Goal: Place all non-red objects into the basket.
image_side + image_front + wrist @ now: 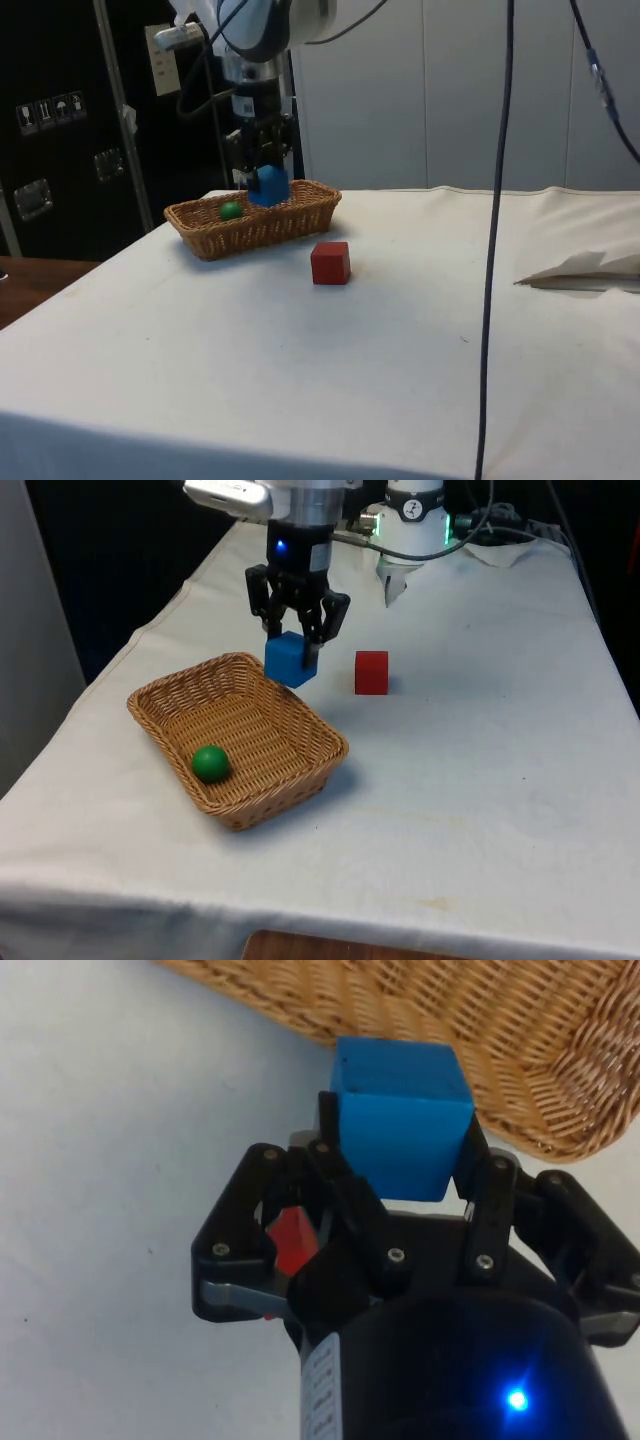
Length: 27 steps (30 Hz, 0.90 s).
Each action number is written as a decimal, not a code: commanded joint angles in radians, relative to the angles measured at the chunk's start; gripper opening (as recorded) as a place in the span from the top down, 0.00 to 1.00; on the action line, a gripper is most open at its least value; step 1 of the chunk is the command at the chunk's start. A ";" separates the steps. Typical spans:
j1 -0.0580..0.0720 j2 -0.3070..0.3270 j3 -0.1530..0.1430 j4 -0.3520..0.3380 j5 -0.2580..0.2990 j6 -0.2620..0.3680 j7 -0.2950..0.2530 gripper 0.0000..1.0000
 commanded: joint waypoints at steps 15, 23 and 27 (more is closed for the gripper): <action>-0.031 0.105 -0.022 0.101 0.087 -0.009 -0.043 0.97; -0.040 0.150 -0.042 0.144 0.134 -0.011 -0.072 0.97; -0.050 0.183 -0.053 0.170 0.174 -0.009 -0.096 0.97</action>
